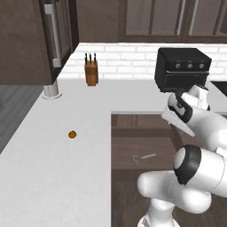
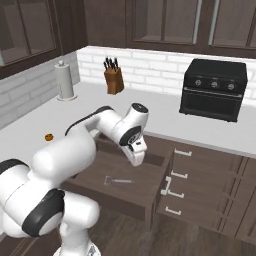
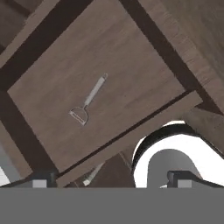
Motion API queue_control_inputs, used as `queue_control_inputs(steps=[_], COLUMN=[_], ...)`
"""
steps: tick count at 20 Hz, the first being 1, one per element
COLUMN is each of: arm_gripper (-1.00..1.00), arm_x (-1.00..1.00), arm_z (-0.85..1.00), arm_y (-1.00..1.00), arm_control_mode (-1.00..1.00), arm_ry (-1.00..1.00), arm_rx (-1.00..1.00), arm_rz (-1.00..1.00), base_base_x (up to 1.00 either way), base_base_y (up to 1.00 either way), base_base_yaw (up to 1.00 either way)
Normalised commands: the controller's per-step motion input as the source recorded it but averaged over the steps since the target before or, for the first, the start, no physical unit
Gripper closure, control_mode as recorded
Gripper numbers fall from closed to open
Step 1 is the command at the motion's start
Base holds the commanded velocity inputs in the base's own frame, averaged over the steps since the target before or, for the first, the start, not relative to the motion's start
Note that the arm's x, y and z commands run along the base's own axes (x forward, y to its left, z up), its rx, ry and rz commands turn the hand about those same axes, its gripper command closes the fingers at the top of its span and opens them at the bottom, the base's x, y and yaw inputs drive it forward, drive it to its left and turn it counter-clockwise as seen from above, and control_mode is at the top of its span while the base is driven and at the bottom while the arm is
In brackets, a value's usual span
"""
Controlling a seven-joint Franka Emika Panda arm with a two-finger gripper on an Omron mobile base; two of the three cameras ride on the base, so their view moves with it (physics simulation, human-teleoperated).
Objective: Pick the peeler from the drawer and place it on the counter.
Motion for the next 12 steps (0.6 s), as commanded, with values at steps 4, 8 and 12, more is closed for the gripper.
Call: queue_control_inputs(steps=[4, 8, 12], arm_gripper=[-1.00, -1.00, -1.00], arm_x=[0.18, 0.57, 0.64], arm_z=[-0.27, -0.39, -0.61], arm_y=[0.40, 0.04, -0.09], arm_control_mode=[-1.00, -1.00, -1.00], arm_ry=[0.12, 0.13, 0.17], arm_rx=[0.10, 0.19, 0.37], arm_rz=[-0.64, -0.59, -0.31], base_base_x=[0.00, 0.00, 0.00], base_base_y=[0.00, 0.00, 0.00], base_base_yaw=[0.00, 0.00, 0.00])
